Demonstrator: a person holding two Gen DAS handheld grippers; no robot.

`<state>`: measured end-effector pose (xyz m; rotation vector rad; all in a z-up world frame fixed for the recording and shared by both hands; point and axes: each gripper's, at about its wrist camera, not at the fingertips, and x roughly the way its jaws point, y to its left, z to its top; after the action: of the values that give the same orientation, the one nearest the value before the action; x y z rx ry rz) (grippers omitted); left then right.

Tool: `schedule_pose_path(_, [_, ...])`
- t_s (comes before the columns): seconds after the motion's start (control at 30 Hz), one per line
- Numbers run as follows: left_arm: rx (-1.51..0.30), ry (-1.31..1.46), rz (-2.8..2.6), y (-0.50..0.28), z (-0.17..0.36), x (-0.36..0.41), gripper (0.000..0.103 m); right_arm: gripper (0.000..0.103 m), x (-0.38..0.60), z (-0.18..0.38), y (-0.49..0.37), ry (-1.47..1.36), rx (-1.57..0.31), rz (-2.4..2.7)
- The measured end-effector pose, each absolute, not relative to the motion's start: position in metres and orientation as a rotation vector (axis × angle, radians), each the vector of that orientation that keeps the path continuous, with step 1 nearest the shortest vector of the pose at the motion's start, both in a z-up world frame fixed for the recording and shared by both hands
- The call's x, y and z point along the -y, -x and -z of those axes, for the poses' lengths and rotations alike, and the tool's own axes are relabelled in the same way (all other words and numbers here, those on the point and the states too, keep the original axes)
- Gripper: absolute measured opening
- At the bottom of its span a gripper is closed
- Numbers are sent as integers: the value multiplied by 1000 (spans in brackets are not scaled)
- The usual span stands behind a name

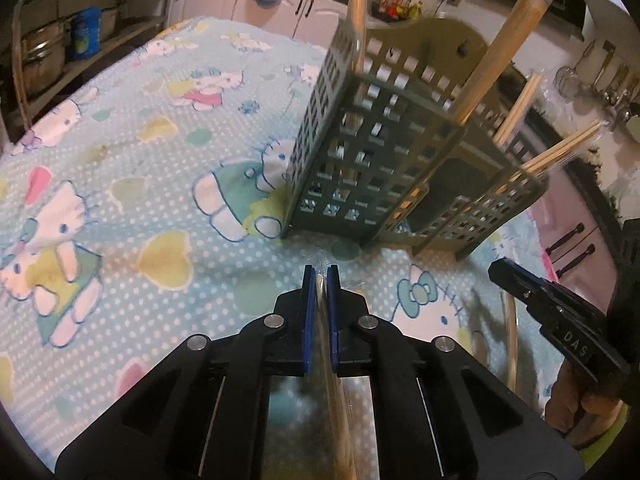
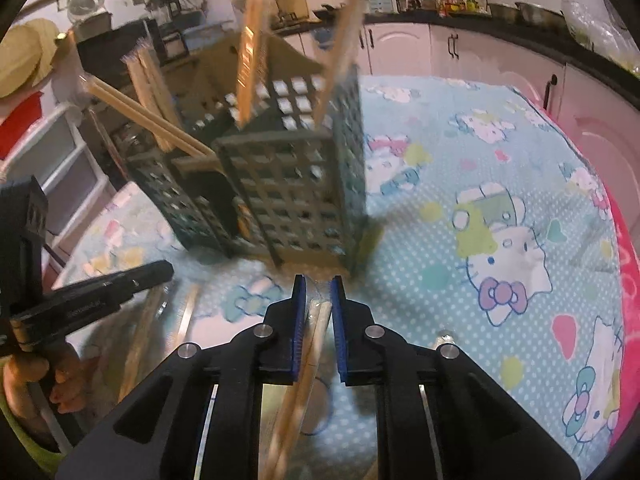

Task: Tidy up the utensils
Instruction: 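Lift the held chopsticks in both tools up over the caddy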

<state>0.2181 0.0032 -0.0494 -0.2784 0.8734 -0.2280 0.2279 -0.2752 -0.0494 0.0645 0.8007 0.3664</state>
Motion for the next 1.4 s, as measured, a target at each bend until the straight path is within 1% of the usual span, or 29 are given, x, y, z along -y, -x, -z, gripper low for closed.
schedule_pose_path(0.6, [-659, 287, 133, -169, -22, -54, 1, 11, 252, -18, -201, -43, -607, -413])
schedule_pose_path(1.07, [-513, 374, 87, -155, -65, -92, 1, 10, 234, -72, -170, -29, -466, -457])
schedule_pose_path(1.4, [-447, 377, 90, -152, -92, -100, 1, 10, 228, -104, -160, -53, -367, -478])
